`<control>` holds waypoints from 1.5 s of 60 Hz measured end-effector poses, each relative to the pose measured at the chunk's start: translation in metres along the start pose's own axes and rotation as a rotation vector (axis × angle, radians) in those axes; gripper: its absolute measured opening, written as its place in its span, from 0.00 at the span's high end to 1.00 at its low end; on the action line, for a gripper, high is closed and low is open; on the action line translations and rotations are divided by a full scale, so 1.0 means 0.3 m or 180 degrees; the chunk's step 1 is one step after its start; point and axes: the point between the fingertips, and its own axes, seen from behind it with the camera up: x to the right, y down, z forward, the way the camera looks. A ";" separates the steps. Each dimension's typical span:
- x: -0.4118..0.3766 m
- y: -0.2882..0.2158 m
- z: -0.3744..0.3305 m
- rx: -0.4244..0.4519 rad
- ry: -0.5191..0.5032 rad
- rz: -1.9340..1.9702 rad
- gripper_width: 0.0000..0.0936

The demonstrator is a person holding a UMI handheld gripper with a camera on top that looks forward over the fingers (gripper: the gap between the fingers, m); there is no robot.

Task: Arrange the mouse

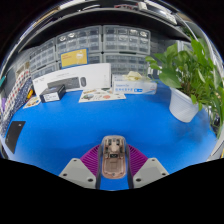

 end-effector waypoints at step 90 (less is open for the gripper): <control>-1.823 0.054 -0.031 -0.0304 -0.0361 -0.0357 0.59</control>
